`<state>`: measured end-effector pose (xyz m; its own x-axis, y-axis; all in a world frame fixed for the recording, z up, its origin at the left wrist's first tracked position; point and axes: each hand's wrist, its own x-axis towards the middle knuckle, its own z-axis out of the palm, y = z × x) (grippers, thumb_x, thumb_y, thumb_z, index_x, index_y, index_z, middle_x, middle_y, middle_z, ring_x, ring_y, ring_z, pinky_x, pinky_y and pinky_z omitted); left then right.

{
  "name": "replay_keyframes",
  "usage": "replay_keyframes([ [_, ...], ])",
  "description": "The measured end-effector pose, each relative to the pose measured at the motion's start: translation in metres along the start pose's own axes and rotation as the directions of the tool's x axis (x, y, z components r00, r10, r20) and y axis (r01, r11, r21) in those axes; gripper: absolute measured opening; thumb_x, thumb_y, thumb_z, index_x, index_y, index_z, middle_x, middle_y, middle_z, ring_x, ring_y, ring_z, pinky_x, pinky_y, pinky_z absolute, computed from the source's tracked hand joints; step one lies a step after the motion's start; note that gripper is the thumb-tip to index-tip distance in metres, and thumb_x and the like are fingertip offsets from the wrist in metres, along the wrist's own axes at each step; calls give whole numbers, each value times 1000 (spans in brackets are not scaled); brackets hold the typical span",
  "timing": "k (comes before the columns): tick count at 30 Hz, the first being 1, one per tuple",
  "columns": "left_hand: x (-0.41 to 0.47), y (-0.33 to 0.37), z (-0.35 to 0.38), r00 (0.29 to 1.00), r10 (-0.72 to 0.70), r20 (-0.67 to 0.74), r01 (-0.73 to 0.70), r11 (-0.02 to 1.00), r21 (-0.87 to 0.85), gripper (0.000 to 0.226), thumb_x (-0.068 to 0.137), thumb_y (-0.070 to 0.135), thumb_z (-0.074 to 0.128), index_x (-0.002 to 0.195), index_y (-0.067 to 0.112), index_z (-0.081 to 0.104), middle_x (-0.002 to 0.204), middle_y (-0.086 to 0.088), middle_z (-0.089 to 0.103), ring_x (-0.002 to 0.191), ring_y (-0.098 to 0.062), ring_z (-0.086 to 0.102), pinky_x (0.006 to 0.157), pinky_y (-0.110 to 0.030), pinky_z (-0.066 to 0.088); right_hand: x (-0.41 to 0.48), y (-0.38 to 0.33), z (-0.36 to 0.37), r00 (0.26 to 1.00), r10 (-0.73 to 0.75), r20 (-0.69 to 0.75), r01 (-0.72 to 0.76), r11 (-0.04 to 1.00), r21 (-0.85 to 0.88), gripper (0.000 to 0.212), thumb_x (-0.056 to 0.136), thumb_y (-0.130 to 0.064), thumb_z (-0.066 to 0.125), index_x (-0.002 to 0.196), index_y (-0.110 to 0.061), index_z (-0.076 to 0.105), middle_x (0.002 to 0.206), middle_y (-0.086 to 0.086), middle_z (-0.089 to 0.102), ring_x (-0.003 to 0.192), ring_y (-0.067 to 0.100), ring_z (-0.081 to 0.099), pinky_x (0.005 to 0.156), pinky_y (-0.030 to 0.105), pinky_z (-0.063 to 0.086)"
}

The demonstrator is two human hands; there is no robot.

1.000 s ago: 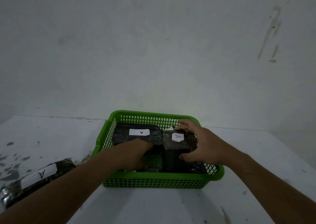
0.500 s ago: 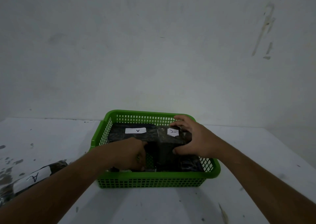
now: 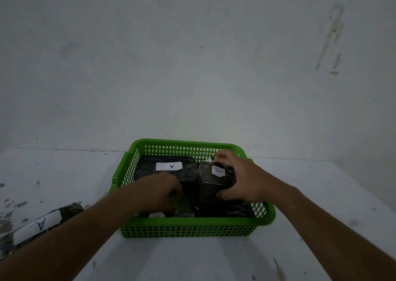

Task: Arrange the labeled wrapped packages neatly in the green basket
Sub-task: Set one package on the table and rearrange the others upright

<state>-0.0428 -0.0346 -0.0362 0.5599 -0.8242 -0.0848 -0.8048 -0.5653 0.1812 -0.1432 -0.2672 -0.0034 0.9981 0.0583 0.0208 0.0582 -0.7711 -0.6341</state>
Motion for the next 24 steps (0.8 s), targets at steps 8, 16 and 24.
replay_keyframes([
  [8, 2, -5, 4, 994, 26, -106, -21, 999, 45, 82, 68, 49, 76, 138, 28, 40, 138, 6, 37, 125, -15, 38, 96, -40, 47, 3, -3, 1, 998, -55, 18, 56, 995, -77, 66, 60, -23, 83, 115, -44, 54, 105, -16, 66, 90, -1, 65, 72, 17, 54],
  [16, 7, -7, 5, 1000, -10, 3, 10, 997, 73, 79, 75, 52, 70, 143, 29, 36, 145, 5, 38, 131, -18, 37, 108, -45, 35, 6, 10, 8, 999, -40, -15, 41, 999, 6, 74, 62, -28, 85, 127, -46, 54, 107, -29, 62, 93, -17, 60, 70, 2, 46],
  [24, 2, -1, 9, 999, -2, -39, 5, 997, 78, 61, 88, 46, 59, 140, 23, 37, 141, 1, 39, 125, -18, 40, 101, -40, 42, -4, 21, -8, 974, 4, -226, -19, 998, -62, 43, 84, -59, 61, 119, -35, 63, 112, -16, 65, 102, -1, 60, 84, 21, 48],
])
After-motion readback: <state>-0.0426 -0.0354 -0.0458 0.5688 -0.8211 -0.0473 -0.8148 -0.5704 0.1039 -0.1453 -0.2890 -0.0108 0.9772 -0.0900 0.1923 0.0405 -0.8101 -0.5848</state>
